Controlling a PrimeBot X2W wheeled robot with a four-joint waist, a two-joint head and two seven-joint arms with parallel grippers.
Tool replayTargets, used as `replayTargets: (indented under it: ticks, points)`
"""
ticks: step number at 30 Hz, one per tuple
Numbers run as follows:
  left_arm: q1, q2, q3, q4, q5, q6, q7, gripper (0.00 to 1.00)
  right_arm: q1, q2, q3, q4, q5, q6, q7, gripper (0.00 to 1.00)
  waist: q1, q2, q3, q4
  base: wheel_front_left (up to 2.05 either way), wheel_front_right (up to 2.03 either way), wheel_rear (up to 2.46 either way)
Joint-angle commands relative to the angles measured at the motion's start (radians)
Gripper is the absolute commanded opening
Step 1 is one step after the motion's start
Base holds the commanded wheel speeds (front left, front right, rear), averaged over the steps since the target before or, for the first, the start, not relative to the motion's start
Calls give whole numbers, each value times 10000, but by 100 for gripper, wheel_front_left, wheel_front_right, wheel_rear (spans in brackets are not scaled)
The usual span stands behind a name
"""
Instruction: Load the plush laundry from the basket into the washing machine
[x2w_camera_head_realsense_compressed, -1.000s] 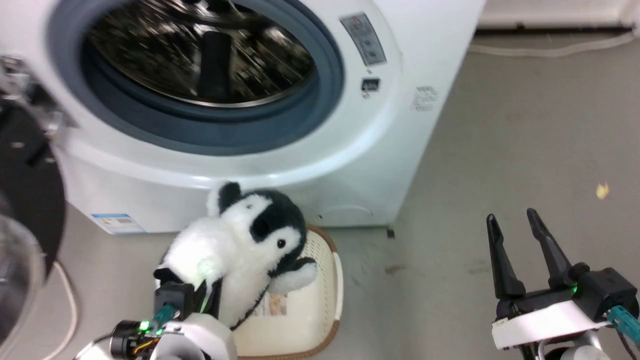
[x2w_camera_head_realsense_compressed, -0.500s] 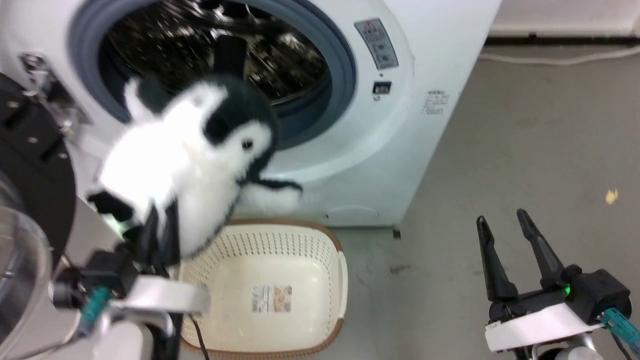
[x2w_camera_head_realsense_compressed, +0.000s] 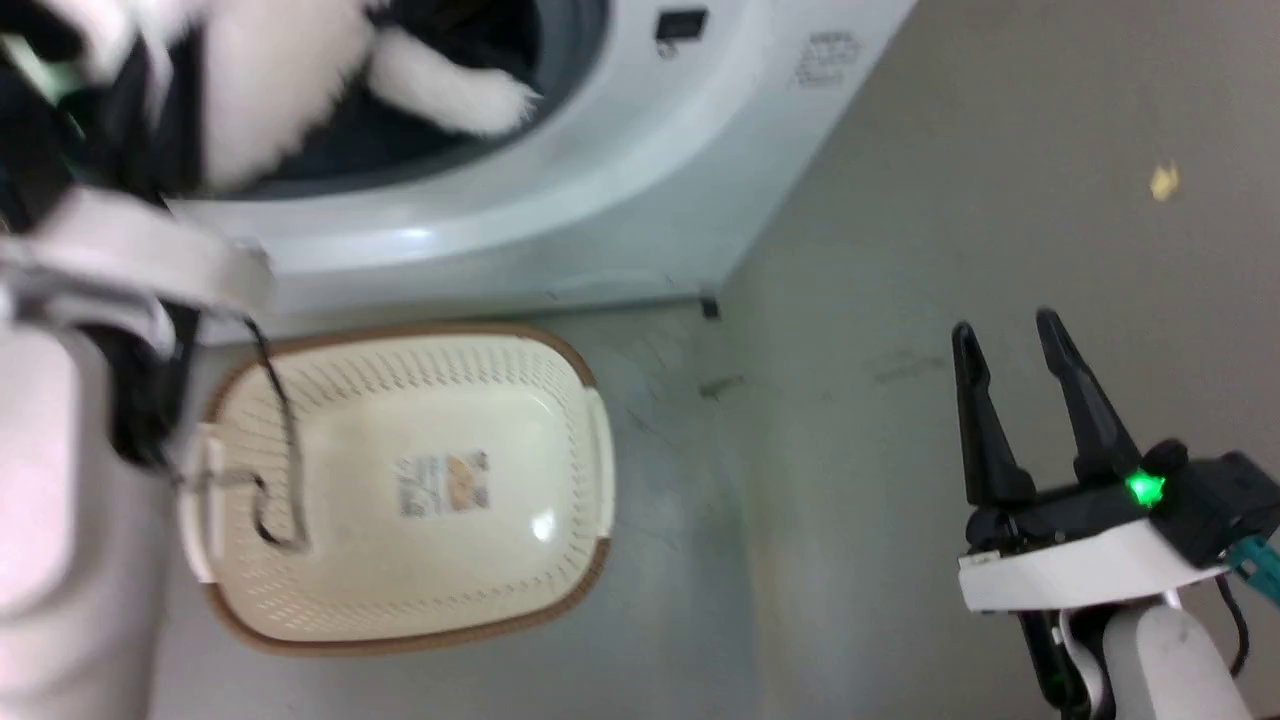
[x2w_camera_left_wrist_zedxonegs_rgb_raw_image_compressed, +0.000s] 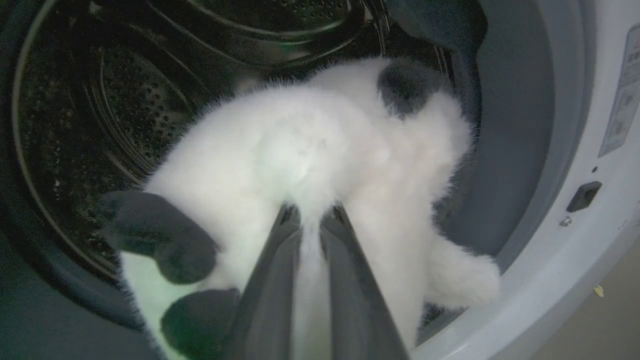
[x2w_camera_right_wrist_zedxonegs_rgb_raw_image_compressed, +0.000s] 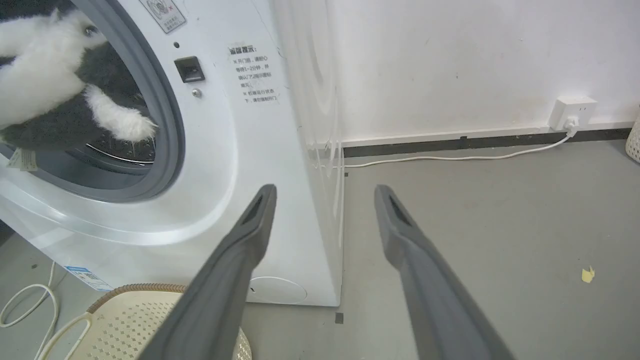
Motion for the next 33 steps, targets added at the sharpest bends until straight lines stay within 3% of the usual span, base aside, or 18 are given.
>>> replayTargets:
  ticks: [1,7,16,22,28,29,30,33]
  points:
    - [-466,168,-38,99,28,-56,119,0,-200,19,38,-53,124,-7,-44,100,-3,-1,1009,-768,0,0,0]
    - [-2918,994,-196,1329,-112,-200,1109,0,-662,19,153,-54,647,-7,-44,100,-3,-1,2101,-1408,0,0,0]
    - [-6163,2105,-595,4503,618,-230,1756,0,-1083,19,413,-3,1127,-7,-44,100,-3,-1,3045,-1975,0,0,0]
    - [-7045,2416,-1448,6073,1009,-281,2140,0,-1197,19,450,-28,1235,-7,-44,100,-3,-1,3248,-2010,0,0,0]
    - [-7268,2339,-2026,6968,811,-302,1959,0,-1274,19,347,8,1106,-7,-44,100,-3,-1,3114,-1794,0,0,0]
    - [-7252,2290,-2093,7071,721,-304,1843,21,-1285,19,319,9,1057,-7,-44,100,-3,-1,3054,-1747,0,0,0]
    - [-7208,2232,-2157,7159,610,-304,1679,100,-1294,19,276,2,1002,-7,-44,100,-3,-1,2964,-1688,0,0,0]
    - [-6934,2080,-2380,7441,369,-306,1120,100,-1279,19,77,1,782,-7,-44,100,-3,-1,2562,-1456,0,0,0]
